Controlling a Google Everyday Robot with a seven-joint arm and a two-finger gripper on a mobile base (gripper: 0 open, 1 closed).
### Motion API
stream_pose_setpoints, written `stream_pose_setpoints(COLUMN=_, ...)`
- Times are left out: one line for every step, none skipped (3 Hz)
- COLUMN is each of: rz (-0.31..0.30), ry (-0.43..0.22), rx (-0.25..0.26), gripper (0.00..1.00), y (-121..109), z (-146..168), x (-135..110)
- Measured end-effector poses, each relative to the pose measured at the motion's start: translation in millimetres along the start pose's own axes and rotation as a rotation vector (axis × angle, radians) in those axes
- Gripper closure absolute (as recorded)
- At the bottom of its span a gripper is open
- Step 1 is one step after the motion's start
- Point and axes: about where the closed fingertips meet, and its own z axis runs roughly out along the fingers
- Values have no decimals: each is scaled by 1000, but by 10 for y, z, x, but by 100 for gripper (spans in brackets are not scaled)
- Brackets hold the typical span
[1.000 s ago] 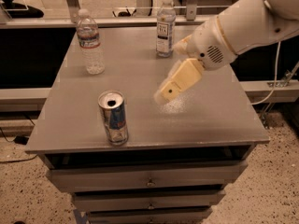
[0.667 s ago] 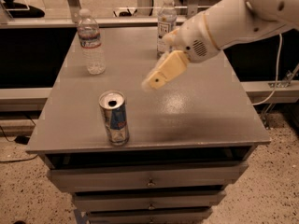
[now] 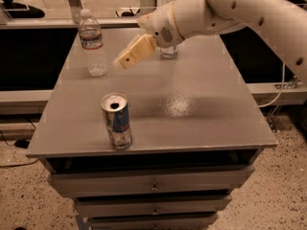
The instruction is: Pick water bottle
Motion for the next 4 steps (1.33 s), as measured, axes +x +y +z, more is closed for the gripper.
stream_pose_setpoints(rz=11, ry=-86, rx=8, gripper=0, y=-202, z=378, x=-119)
stream_pose_setpoints(rz=37, ry=-142, rx=46, gripper=0, y=-361, z=707, x=-196)
stream_pose_setpoints(rz=57, ry=-186, rx=78, gripper=0, y=-532, z=1005, x=-260)
stream_pose_setpoints(rz=80, ry=-212, rx=87, gripper=0, y=-638, z=1243, x=-278)
